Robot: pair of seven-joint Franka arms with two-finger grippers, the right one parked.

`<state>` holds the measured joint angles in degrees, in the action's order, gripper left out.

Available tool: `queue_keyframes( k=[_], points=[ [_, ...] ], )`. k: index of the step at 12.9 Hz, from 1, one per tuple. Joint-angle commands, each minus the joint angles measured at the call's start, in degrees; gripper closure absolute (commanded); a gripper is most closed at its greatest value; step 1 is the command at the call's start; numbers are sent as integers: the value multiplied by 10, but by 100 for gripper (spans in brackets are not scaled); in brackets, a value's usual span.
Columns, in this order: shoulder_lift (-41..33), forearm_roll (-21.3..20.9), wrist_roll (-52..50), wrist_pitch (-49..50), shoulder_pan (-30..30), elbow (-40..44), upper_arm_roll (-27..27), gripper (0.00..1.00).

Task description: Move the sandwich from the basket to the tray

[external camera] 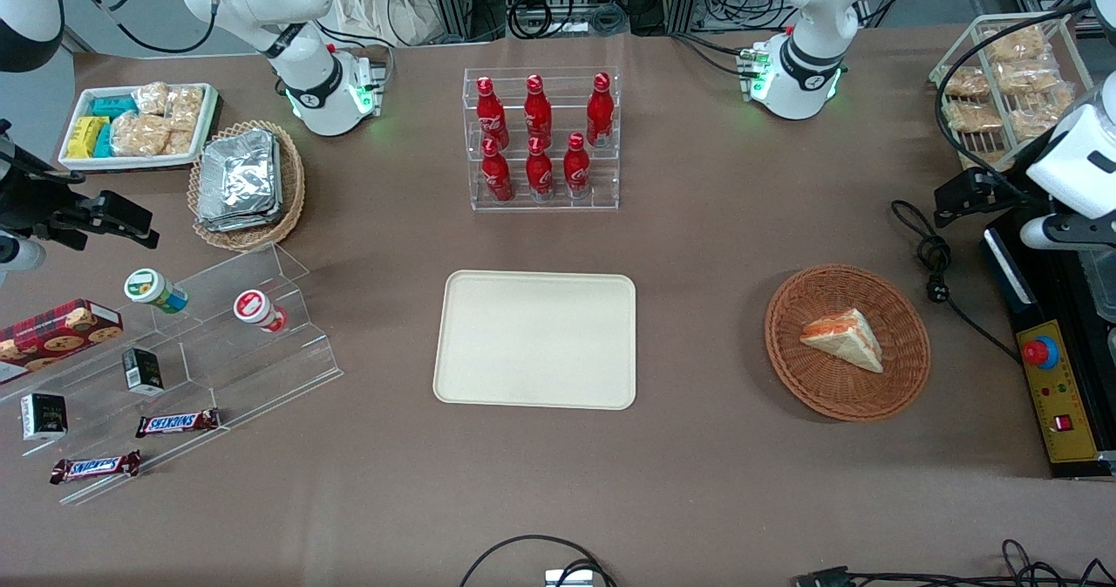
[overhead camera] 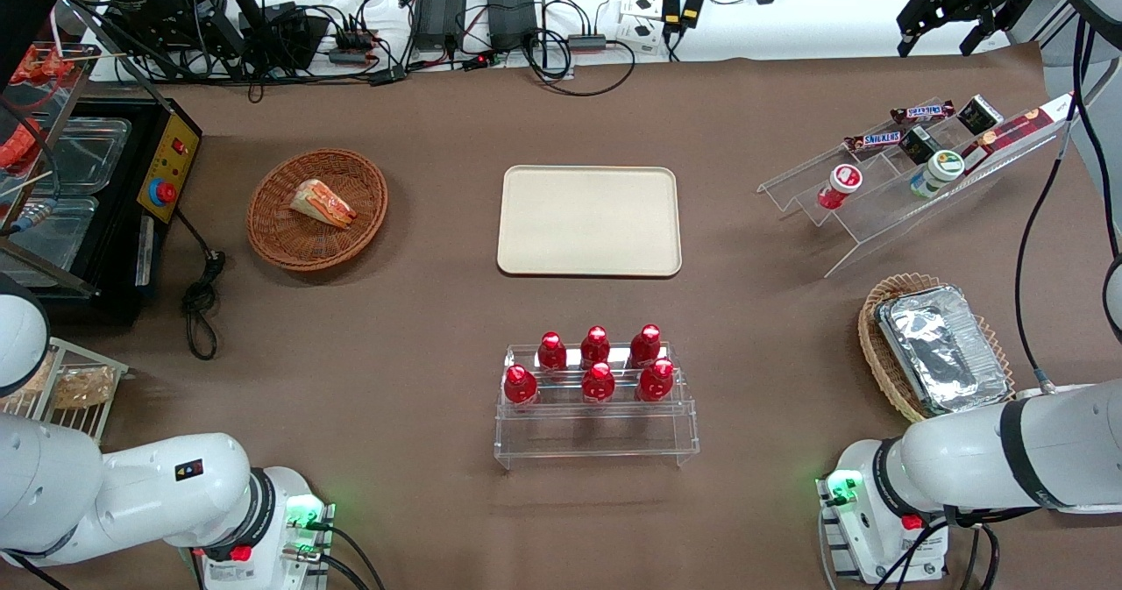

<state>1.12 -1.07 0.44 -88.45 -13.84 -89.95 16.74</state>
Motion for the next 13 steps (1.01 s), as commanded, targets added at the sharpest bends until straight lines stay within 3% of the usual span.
queue_keyframes(
  k=[1,5,9,13],
  points=[
    [-3,-10,-11,-3,0,4,4,0],
    [-1,-10,-18,-7,0,3,4,0],
    [0,-3,-155,-16,0,-3,8,0],
    [3,-2,-192,-44,0,-28,8,0]
  ],
)
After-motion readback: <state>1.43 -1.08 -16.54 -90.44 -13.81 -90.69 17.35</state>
